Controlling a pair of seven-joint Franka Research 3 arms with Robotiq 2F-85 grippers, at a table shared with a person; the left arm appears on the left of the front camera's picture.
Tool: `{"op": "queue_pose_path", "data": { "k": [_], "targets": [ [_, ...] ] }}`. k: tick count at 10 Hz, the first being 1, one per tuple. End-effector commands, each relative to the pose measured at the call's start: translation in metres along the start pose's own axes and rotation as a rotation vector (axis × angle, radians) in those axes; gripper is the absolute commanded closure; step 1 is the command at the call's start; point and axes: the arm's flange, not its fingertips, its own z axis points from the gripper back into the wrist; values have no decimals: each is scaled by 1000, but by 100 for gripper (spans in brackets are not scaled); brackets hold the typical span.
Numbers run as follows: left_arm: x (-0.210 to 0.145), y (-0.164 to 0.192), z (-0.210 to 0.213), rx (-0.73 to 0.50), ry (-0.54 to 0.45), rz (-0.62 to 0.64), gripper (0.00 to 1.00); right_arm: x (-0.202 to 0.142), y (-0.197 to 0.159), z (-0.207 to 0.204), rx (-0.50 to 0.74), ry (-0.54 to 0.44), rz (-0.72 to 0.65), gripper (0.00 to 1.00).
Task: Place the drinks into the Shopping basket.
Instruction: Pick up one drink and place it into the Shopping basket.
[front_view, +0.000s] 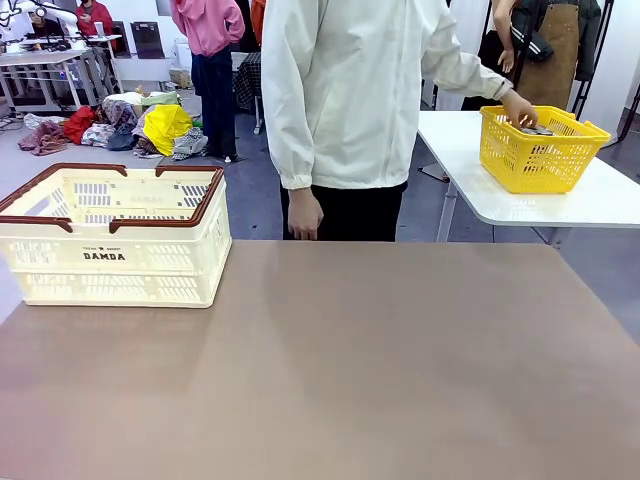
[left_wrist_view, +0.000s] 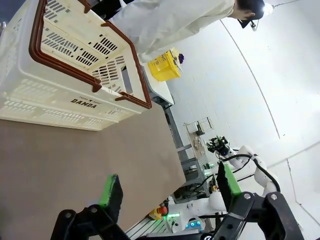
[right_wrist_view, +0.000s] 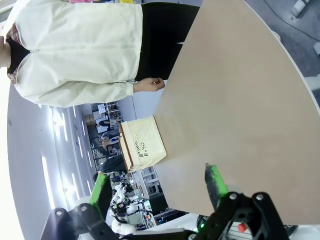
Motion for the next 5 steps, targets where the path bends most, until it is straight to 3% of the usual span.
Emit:
{"op": "queue_pose_path", "data": {
  "k": [1, 5],
  "targets": [
    [2, 0, 2, -19, -8, -22, 0, 1, 0, 1, 18, 0, 6, 0],
    [2, 0, 2, -19, -8, -22, 0, 1, 0, 1, 18, 0, 6, 0]
  ]
}}
